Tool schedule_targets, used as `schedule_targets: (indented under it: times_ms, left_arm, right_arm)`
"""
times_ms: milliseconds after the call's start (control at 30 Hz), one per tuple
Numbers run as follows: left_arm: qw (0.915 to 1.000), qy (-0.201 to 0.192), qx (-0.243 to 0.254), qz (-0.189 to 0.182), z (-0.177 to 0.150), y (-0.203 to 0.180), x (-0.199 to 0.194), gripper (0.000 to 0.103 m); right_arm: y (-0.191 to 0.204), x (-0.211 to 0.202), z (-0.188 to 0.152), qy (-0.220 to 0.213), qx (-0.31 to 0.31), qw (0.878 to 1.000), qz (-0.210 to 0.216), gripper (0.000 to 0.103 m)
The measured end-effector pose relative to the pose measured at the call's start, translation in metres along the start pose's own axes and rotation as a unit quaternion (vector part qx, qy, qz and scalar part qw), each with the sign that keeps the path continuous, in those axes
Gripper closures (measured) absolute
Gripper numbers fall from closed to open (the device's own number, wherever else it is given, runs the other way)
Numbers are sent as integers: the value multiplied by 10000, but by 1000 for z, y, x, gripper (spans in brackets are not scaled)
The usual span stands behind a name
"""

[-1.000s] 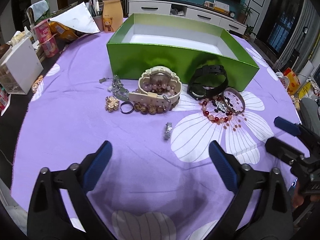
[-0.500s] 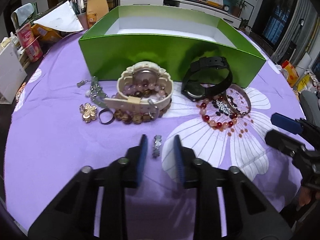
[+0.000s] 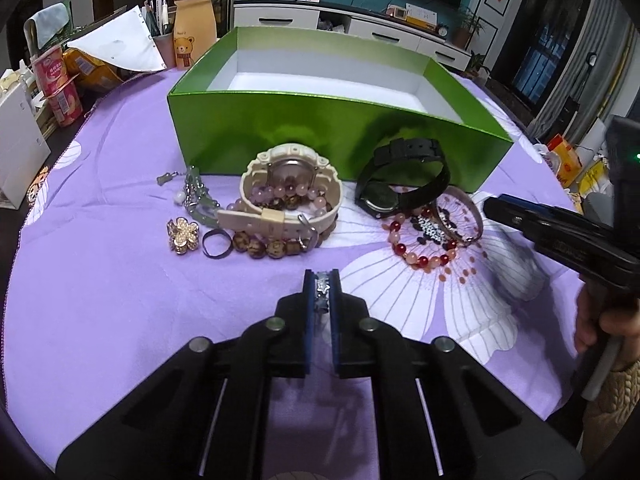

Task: Organize jewelry
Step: 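Grasp the small silver ring with the left tool while the right tool grasps the silver bangle, then carry ring and bangle into the green box and open both tools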

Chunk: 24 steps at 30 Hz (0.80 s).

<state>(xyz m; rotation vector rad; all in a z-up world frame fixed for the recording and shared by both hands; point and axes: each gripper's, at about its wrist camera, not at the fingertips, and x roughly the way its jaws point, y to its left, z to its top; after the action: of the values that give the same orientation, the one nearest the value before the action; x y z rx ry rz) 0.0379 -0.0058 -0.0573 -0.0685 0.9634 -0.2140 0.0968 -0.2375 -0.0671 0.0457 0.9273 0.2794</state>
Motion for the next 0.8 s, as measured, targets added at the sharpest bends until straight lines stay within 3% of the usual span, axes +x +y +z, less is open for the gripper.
schedule_targets:
  times_ms: [100,267,367,600,800]
  left_arm:
    - [10000,-8,-14,-35,-1,0,-2,97]
    - [10000,-17,-1,-26,2,0,-5,97]
    - [10000,-23,19,-15,1,-1,-7,97]
    - [9999,-105,33,6,1,-2,-20,97]
    - [9996,-265,55,5,5,-4,-34,97]
  right_arm:
    - [7,10,1,69,-159,9995,-248,77]
    - [18,20,-5,75,-472,9972,-573,97]
    - [20,19,-7,45,-536,9966,-630,100]
    - [13,-4,-14,-181,-304,9978,-567,101]
    - [14,-48,-18,-674,-245,9962,-498,101]
